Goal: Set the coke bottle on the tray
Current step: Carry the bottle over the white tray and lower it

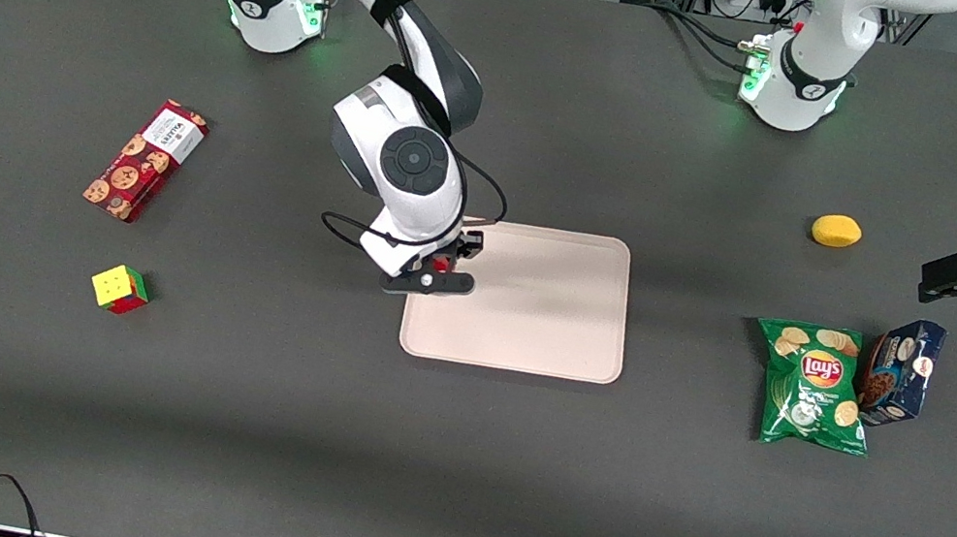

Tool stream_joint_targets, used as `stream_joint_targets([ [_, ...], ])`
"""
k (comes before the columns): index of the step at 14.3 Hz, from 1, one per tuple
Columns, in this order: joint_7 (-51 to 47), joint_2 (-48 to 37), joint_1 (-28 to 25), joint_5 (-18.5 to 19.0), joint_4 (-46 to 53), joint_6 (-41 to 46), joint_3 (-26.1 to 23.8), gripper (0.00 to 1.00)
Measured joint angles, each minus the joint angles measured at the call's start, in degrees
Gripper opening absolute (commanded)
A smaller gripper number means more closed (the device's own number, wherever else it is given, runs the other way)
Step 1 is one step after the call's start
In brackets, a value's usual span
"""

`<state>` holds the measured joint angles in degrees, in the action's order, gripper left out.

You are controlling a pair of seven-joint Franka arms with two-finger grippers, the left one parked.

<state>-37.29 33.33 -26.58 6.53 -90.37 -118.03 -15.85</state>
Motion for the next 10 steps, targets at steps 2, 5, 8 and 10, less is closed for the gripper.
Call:
stream_joint_targets([
  [2,-0.07,0.01,0.0,0.0,0.0,0.0,0.0,0.13],
  [5,-0.43,0.12,0.1,0.0,0.0,0.0,0.01,0.87],
  [8,-0.74,0.13,0.47,0.0,0.2,0.0,0.05,1.0],
  [10,-0.79,0.13,0.54,0.0,0.46,0.0,0.06,1.0],
])
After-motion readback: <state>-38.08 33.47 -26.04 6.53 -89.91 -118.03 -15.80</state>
